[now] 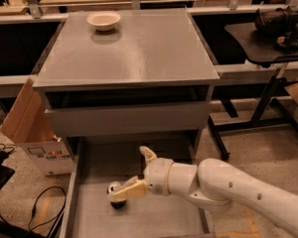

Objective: Place pepsi can into middle drawer

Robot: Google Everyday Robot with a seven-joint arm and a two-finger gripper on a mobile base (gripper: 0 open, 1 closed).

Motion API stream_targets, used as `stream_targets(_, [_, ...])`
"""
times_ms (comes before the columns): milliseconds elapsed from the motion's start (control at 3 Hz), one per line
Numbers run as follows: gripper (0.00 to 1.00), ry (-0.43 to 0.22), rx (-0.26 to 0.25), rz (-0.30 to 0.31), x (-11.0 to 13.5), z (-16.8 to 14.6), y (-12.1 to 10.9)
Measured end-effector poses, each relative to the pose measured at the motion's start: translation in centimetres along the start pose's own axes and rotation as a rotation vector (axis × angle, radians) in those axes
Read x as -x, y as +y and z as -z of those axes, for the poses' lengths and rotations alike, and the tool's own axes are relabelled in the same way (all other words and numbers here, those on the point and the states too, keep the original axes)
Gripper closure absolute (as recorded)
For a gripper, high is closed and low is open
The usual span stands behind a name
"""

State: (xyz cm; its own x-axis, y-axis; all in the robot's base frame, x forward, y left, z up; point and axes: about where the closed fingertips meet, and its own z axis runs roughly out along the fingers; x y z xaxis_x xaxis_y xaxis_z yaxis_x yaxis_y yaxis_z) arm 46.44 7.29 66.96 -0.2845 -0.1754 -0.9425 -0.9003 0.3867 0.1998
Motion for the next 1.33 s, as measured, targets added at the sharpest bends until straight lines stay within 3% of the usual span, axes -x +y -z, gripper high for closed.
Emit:
stream_targets(333, [0.0,0.035,-0.137,0.027,3.3,7.5,-1.2])
stream_targets(667, [0.0,0.099,-0.313,0.068,7.5,14.1,-4.4])
stream_targets(1000, [0.0,0.205,-0.473,0.162,12.9,17.7,-7.5])
stream_targets(1333, [0.0,0.304,-0.589,0.297,18.4,19.9,-7.9])
